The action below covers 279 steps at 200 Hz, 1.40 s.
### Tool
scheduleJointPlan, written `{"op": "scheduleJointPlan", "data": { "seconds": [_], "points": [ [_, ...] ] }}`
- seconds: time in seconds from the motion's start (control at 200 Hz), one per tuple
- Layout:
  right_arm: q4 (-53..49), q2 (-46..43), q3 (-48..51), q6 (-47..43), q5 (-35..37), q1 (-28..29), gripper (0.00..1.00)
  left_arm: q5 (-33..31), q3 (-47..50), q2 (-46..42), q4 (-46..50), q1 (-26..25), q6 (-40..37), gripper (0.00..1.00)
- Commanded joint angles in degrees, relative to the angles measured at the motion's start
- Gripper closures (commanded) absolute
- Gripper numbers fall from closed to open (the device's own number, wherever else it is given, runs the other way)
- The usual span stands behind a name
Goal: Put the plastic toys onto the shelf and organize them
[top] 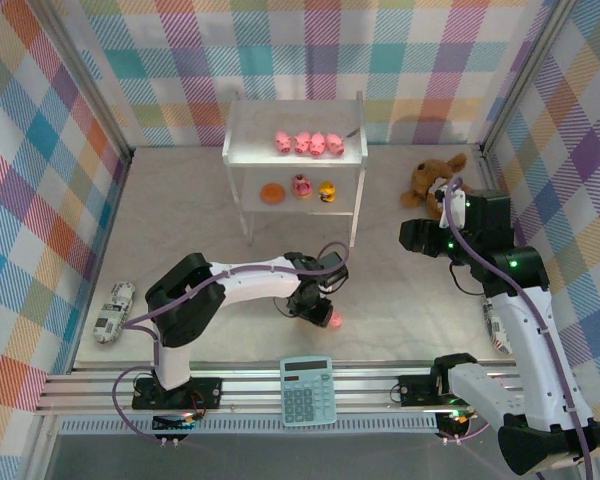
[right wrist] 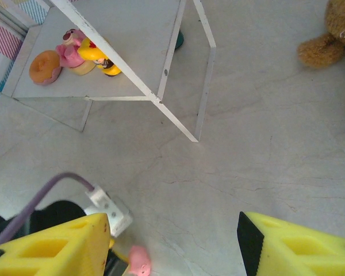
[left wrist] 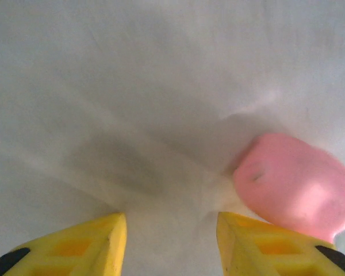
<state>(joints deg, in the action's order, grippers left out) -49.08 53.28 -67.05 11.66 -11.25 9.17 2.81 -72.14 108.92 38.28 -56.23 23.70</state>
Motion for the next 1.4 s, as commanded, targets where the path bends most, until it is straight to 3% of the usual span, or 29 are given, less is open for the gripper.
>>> {"op": "scheduleJointPlan", "data": {
  "seconds": [0.0,0.22,0.38,0.615,0.79,1.39],
  "points": [
    [-0.7,-0.8,0.9,0.8,-1.4,-0.3,0.39,-5.8,-3.1,1.5,-5.8,1.9,-1.7,0.54],
    [-1.8,-1.1,1.3,0.7,-1.9,-0.3,0.39,-6.3,-5.4,1.8,-5.0,2.1,-2.1,0.54],
    [-1.4,-1.3,1.6,0.7,-1.6,-0.3,0.39,-8.3,-1.2,-5.1,-4.0,1.8,-2.2,0.50],
    [0.2,-0.7,2.3,1.3,-2.5,-0.3,0.39,-11.7,-1.3,-12.2,0.1,-4.7,-0.5,0.43],
    [0.9,-1.0,2.1,1.4,-2.8,-0.3,0.39,-13.7,-3.6,-8.4,0.7,-8.1,4.5,0.43],
    [1.2,-0.6,0.1,-0.1,-2.3,-0.4,0.38,-12.5,-7.6,0.4,2.5,-9.4,8.5,0.44]
  ]
}}
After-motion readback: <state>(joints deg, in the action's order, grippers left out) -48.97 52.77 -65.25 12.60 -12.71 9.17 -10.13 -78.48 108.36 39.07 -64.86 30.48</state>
